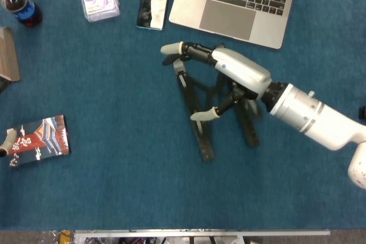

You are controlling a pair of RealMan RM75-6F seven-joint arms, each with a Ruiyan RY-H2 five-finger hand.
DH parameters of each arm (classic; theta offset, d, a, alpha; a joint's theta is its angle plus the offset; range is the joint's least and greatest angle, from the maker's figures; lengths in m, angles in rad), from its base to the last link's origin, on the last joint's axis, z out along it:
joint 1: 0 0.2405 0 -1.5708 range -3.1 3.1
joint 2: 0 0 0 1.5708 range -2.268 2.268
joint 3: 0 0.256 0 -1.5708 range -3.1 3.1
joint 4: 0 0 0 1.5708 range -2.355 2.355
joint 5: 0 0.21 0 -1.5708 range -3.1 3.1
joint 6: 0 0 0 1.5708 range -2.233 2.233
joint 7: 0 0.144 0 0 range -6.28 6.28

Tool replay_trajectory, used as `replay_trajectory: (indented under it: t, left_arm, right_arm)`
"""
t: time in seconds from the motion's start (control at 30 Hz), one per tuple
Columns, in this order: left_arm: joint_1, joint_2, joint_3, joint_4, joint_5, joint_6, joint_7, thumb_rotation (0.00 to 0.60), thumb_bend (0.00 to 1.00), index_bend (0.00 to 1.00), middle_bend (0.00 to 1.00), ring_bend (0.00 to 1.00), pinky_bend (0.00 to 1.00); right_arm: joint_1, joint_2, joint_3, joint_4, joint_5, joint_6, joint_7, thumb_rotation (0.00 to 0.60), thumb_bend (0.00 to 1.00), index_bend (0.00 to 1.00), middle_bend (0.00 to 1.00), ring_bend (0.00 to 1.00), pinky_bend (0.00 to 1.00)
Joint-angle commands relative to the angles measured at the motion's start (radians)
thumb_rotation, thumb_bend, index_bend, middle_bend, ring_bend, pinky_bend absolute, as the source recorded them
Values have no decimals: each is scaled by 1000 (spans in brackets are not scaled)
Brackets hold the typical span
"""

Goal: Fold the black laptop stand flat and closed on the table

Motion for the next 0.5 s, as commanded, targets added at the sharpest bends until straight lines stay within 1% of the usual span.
replay_trajectory:
  t: [0.03, 0.23, 0.33, 0.5]
  left_arm:
    - [-2, -1, 0, 2, -1, -4, -1, 600, 351, 17, 39, 0, 0]
    - [-25, 3, 1, 7, 4, -41, -5, 600, 350, 17, 39, 0, 0]
    - [-51, 11, 2, 8, 15, -76, -15, 600, 350, 16, 40, 0, 0]
    - [-100, 19, 2, 2, 42, -135, 5, 600, 350, 17, 40, 0, 0]
  right_arm:
    - [-7, 4, -14, 15, 5, 0, -32, 600, 0, 133, 234, 110, 187]
    - [-22, 11, -57, 41, 25, -21, -97, 600, 0, 133, 234, 110, 187]
    - [-34, 18, -80, 52, 22, -17, -160, 600, 0, 133, 234, 110, 187]
    - [-54, 29, -118, 60, 10, -7, -275, 600, 0, 133, 234, 110, 187]
